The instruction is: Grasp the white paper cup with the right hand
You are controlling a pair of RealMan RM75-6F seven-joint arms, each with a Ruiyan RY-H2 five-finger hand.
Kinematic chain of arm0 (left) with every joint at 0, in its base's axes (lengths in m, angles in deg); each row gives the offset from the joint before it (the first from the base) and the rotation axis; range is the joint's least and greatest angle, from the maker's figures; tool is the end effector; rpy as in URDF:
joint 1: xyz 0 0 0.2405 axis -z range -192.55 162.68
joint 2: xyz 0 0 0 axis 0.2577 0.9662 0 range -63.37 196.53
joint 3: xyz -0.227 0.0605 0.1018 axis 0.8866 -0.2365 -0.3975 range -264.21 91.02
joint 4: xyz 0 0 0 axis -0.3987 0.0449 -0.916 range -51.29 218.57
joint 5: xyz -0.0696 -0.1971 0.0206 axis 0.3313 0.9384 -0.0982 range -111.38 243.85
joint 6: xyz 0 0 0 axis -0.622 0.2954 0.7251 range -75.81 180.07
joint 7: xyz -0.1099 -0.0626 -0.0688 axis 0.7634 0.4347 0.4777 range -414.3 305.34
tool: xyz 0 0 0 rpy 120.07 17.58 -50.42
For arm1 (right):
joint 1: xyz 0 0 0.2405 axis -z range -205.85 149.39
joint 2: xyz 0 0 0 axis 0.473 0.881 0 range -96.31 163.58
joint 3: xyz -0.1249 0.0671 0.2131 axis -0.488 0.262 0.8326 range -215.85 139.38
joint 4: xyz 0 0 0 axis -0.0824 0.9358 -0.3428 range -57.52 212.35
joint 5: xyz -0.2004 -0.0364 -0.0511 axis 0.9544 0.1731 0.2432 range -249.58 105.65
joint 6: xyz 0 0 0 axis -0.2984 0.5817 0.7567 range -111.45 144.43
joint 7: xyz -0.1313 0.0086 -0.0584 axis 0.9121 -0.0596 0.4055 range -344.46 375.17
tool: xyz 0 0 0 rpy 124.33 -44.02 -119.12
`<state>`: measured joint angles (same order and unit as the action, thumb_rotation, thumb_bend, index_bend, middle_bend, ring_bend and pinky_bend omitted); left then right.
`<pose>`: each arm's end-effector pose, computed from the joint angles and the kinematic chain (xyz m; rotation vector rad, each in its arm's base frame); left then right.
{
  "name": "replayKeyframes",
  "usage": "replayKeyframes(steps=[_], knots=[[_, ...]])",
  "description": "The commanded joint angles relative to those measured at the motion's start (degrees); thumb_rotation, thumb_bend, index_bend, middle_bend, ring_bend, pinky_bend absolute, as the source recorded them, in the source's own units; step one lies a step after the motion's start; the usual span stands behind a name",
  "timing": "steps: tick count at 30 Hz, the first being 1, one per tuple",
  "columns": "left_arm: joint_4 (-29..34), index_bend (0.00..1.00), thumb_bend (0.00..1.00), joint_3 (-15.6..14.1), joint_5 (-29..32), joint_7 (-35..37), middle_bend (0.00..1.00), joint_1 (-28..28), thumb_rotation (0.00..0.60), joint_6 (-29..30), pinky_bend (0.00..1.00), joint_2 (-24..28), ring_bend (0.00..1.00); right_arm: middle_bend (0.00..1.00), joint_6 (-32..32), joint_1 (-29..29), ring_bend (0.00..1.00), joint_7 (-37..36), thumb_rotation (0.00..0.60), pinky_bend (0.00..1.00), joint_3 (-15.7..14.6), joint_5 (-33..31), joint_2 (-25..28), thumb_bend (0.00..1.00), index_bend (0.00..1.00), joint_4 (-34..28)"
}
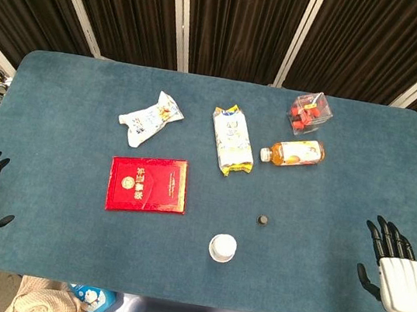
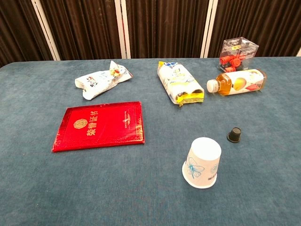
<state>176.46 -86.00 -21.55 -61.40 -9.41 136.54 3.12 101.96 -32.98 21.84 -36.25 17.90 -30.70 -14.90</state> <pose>-0.3081 0.1759 0.1534 -1.4868 -0.8210 -0.8066 -0.3029 -0.1768 0.1528 1.4806 -0.7949 0.8533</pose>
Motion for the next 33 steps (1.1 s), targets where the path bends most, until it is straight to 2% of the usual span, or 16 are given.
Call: replayKeyframes(steps=[1,28,33], knots=[[-0.04,0.00,0.00,0.01,0.07,0.13,0.00,-0.01,0.600,-0.05,0.02,0.08,0.00,0.00,-0.18,-0.08,0.00,0.24,0.600,0.15,-0.05,-0.01,-0.03,0.39,0.00,-0.06],[0.89,0.00,0.00,-0.11,0.93,-0.75,0.00,-0.25,0.600,-0.47,0.02,0.05,0.00,0.00,-2.23,-1.05,0.00,-1.98,0.600,0.15,-1.26,1.57,0.89,0.39,0.00,-0.87],[0.66,0.00,0.00,-0.03,1.02,-0.37,0.00,-0.23,0.600,-0.52,0.02,-0.08,0.00,0.00,-2.78,-4.22,0.00,-5.15,0.600,0.15,-1.13,7.24,0.91,0.39,0.00,-0.57]])
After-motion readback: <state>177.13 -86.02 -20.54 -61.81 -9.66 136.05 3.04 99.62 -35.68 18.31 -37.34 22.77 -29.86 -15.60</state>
